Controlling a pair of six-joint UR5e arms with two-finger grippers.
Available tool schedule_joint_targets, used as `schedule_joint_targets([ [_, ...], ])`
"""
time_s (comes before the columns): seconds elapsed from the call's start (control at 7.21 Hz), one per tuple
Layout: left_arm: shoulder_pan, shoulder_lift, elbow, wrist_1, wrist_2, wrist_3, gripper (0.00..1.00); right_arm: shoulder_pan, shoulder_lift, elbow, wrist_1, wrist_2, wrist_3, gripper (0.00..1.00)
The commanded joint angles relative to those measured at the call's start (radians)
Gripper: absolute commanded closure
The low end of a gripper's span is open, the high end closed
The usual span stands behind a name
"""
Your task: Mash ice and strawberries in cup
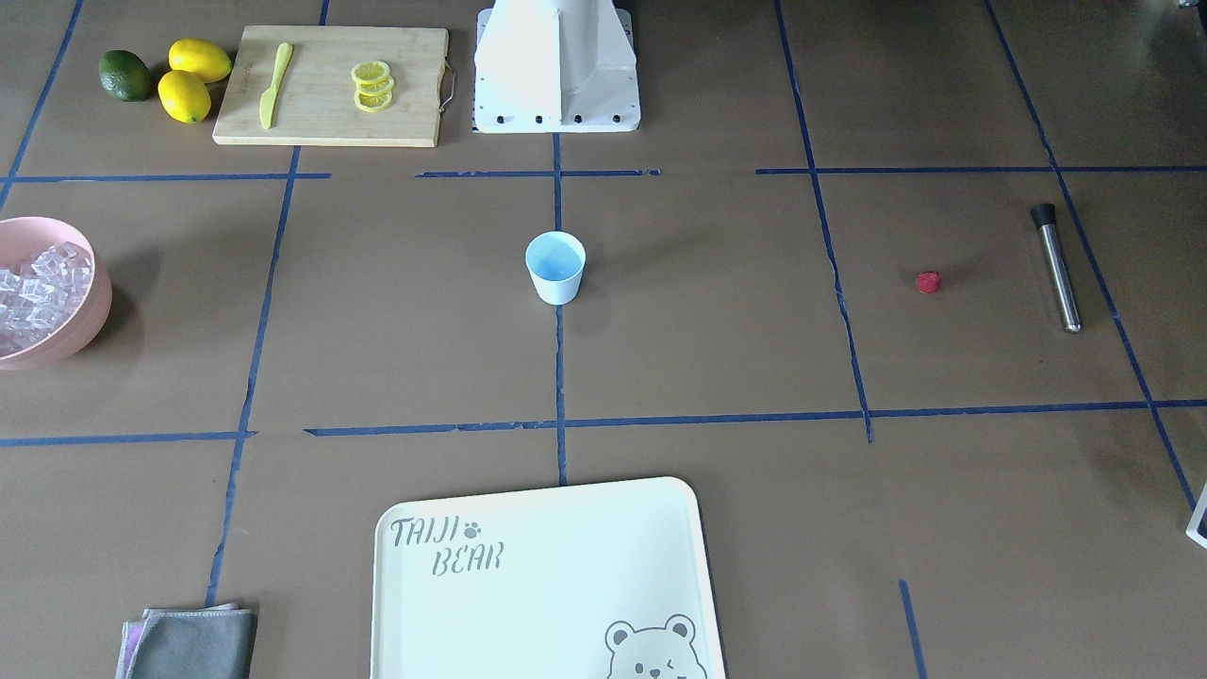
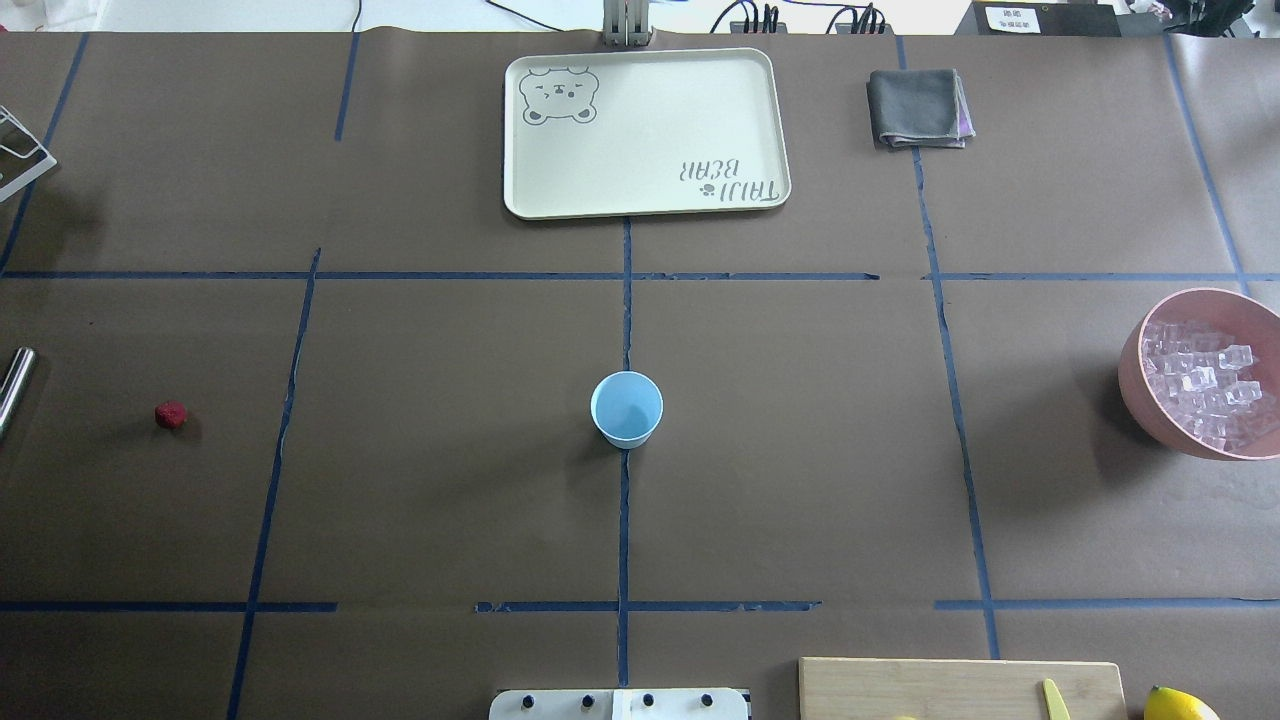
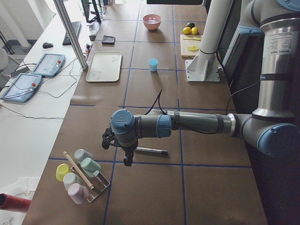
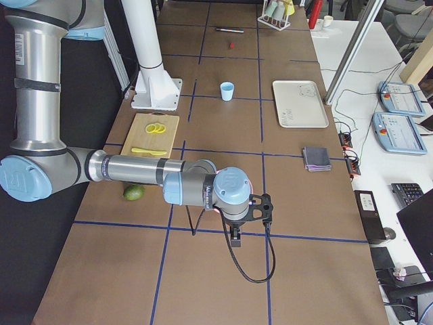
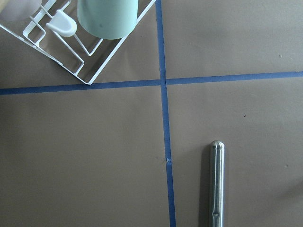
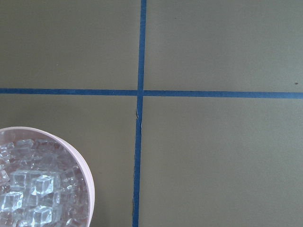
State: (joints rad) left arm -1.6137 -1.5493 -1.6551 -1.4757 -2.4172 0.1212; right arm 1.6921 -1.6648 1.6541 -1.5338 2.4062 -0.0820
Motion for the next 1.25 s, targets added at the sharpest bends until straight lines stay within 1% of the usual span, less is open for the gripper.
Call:
schedule_joint_targets([
  [0.0, 0.000, 0.000, 0.000, 0.000, 0.003, 0.000, 0.00, 0.000, 0.002, 0.012, -0.005, -0.001, 0.002, 0.00],
  [0.69, -0.002, 0.002, -0.002, -0.002, 0.004, 0.002, 0.00, -0.017, 0.007, 0.030, 0.004, -0.012, 0.007, 0.00],
  [0.83, 0.000, 0.005, -0.002, -0.003, 0.004, 0.003, 0.00, -0.038, 0.007, 0.032, 0.004, -0.010, 0.010, 0.00],
  [0.97, -0.002, 0.005, -0.002, -0.003, 0.004, 0.003, 0.00, -0.070, 0.008, 0.036, 0.006, -0.012, 0.037, 0.00],
  [1.11, -0.008, 0.005, -0.003, -0.003, 0.004, 0.003, 0.00, -0.133, 0.010, 0.080, 0.007, -0.028, 0.157, 0.00],
])
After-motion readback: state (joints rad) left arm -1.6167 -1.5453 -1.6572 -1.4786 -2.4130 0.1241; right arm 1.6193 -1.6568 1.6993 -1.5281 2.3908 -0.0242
